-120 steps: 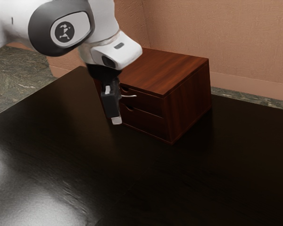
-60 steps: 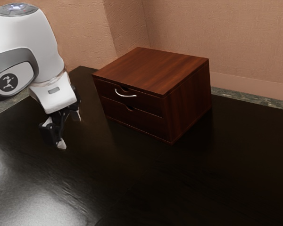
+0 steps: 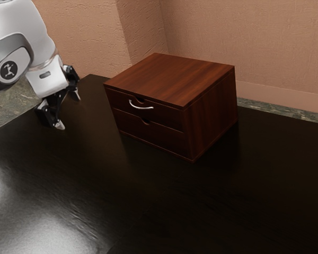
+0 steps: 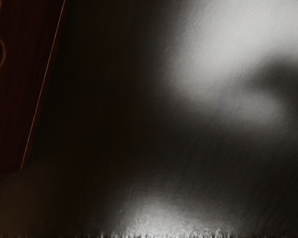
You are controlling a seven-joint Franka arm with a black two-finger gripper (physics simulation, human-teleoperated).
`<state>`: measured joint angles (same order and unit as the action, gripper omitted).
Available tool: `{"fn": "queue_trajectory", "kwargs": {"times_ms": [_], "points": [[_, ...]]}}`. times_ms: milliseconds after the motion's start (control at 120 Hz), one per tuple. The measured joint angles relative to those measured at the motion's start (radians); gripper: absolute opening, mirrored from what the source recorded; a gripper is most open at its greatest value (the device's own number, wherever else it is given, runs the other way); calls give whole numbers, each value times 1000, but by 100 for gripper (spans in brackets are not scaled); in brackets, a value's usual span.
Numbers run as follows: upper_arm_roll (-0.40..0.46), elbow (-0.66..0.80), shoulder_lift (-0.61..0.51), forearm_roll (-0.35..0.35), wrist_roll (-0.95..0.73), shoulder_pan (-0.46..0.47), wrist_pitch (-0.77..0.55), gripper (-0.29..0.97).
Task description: Pull the drawer handle with one arm to open the drawer
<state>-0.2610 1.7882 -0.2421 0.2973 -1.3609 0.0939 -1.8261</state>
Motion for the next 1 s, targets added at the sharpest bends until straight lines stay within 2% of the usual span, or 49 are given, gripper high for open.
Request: {"fn": "queue_trajectory", "kwargs": {"times_ms": [417, 575, 850, 1000], "points": [[-134, -111, 121, -36, -90, -7, -58, 68], [-148, -185, 184, -70, -119, -43, -70, 68], [-139, -337, 325, -199, -181, -151, -80, 68], [-123, -354, 352, -249, -208, -143, -96, 68]]}}
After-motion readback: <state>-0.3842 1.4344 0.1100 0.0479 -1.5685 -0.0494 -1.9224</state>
